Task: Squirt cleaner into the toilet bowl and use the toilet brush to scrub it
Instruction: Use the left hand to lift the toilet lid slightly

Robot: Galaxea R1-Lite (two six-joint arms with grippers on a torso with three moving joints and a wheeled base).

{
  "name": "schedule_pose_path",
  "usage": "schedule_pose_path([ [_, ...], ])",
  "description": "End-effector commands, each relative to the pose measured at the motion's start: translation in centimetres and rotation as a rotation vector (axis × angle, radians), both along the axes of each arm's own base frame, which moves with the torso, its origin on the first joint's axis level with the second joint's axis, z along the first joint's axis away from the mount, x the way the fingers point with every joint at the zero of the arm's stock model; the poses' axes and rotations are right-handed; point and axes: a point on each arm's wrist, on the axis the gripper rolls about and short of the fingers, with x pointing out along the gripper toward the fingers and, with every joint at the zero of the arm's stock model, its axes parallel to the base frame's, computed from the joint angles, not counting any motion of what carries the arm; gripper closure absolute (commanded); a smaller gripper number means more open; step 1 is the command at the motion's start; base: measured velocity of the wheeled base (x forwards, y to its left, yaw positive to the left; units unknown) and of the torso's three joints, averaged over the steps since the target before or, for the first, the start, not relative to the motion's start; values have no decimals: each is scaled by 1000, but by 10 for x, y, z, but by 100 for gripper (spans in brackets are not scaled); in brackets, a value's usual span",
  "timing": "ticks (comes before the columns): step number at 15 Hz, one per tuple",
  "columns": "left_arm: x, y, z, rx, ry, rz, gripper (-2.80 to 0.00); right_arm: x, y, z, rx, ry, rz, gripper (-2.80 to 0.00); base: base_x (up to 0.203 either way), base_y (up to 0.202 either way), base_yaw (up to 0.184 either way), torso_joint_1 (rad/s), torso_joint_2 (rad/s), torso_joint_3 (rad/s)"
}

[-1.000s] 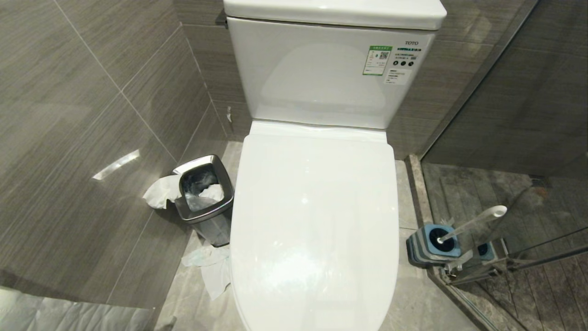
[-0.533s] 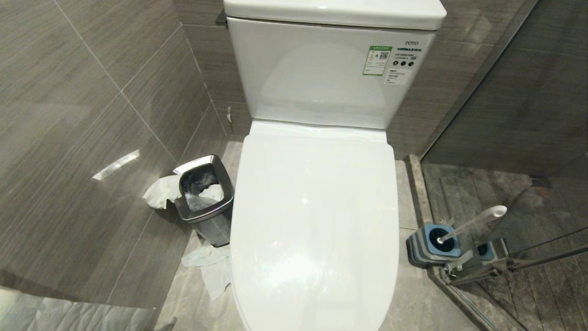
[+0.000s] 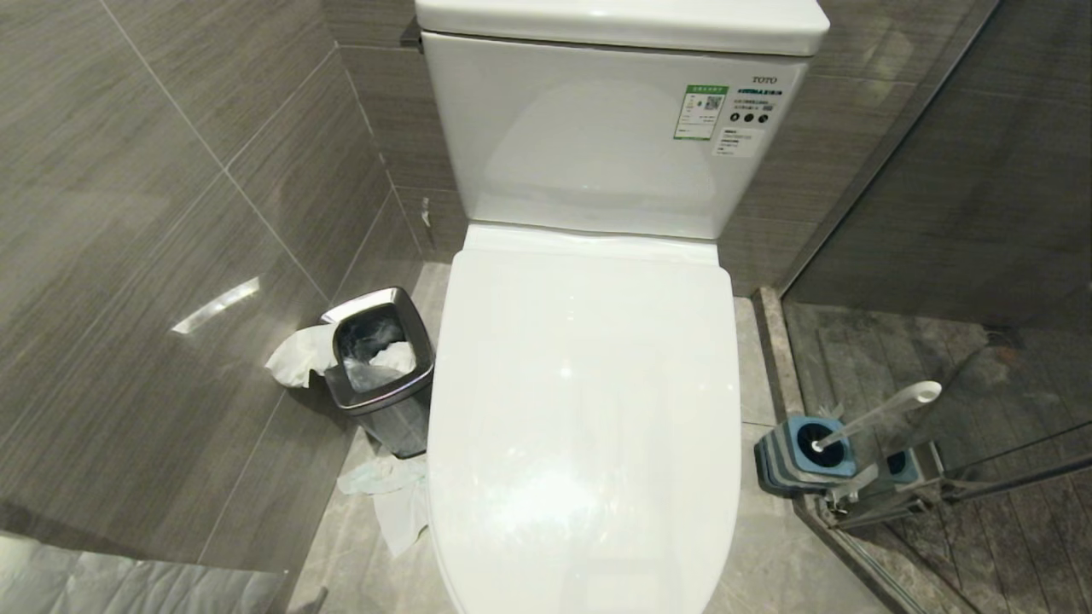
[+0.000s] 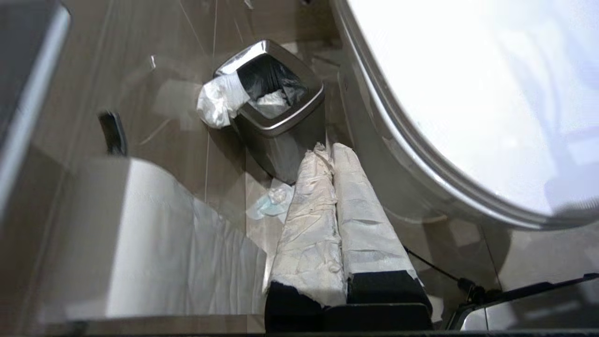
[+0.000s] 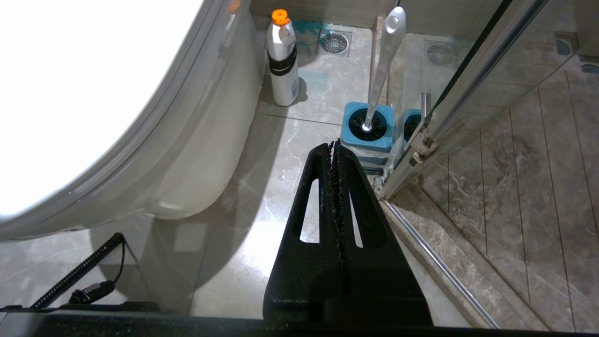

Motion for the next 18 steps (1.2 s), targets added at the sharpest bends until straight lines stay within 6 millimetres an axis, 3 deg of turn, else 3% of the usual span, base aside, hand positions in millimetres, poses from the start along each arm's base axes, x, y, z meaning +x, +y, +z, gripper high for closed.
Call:
schedule_pose_path([
  [1,12,0,27,4,42,-1,0,0,0,0,1,1,-1,0,0,0,0,0,0,0],
  [7,34,0,87,76,30,3,0,0,0,0,1,1,1,0,0,0,0,0,0,0],
  [18,110,-1,150,213,104,-4,0,0,0,0,-1,1,2,0,0,0,0,0,0,0],
])
